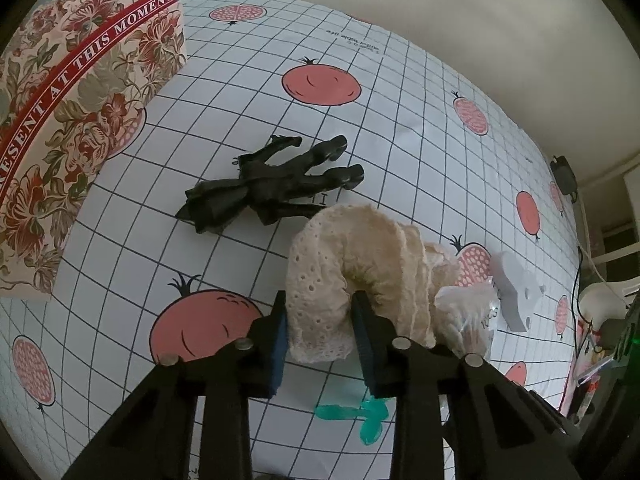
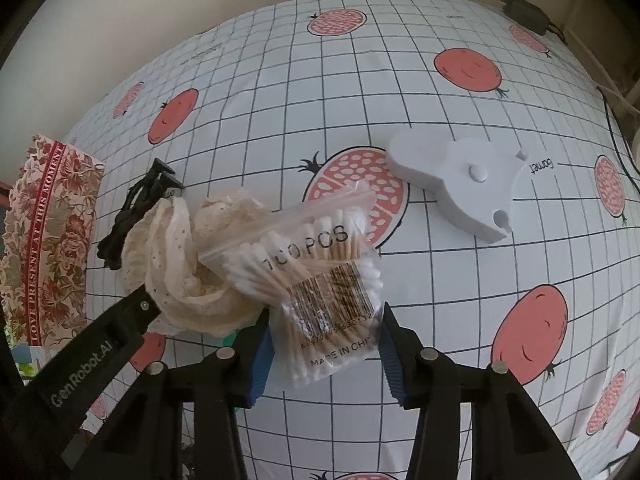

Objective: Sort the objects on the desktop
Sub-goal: 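Close the left tool on the cream lace scrunchie, then lift the lace scrunchie and swab bag and carry both over the floral box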

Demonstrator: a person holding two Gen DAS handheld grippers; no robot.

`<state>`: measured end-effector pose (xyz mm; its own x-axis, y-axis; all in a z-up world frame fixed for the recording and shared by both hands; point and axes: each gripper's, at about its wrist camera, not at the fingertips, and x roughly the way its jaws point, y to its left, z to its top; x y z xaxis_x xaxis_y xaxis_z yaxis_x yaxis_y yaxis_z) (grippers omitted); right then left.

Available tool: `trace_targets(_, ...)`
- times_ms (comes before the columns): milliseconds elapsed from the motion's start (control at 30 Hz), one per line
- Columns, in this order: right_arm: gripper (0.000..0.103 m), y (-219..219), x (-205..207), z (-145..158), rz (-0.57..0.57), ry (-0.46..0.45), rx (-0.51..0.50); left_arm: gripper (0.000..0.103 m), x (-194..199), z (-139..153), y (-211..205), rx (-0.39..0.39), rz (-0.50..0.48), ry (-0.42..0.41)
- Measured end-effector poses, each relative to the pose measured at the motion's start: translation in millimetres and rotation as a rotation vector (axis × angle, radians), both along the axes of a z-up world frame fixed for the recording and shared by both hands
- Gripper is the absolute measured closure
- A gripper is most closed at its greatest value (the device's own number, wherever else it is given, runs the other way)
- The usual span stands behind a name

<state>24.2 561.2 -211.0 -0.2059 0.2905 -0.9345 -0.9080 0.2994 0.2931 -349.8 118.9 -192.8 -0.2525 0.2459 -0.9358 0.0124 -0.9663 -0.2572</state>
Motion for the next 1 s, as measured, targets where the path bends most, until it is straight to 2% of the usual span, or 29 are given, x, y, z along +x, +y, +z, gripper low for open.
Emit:
trace_targets(333, 0.057, 5, 6, 7, -0.038, 0.026, 0.039, 0.083, 0, 3, -3, 0.037, 0.003, 0.007)
trace_targets(367, 0.057, -12, 16, 13, -0.042, 0.029, 0.046, 0.083, 0, 3, -3, 0.038, 0.005, 0.008)
trace_targets(433, 0.057, -15, 19, 18, -0.054, 0.035, 0.062, 0.086, 0, 5, -5, 0.045, 0.009, 0.012)
trace_targets(733, 0.057, -14, 25, 48, -0.15, 0.072, 0.209, 0.091, 0, 18, -11, 0.08, 0.007, 0.061)
trace_targets(1000, 0.057, -16, 24, 74, -0.193, 0.087, 0.341, 0.092, 1, 48, -11, 0.108, -0.005, 0.169)
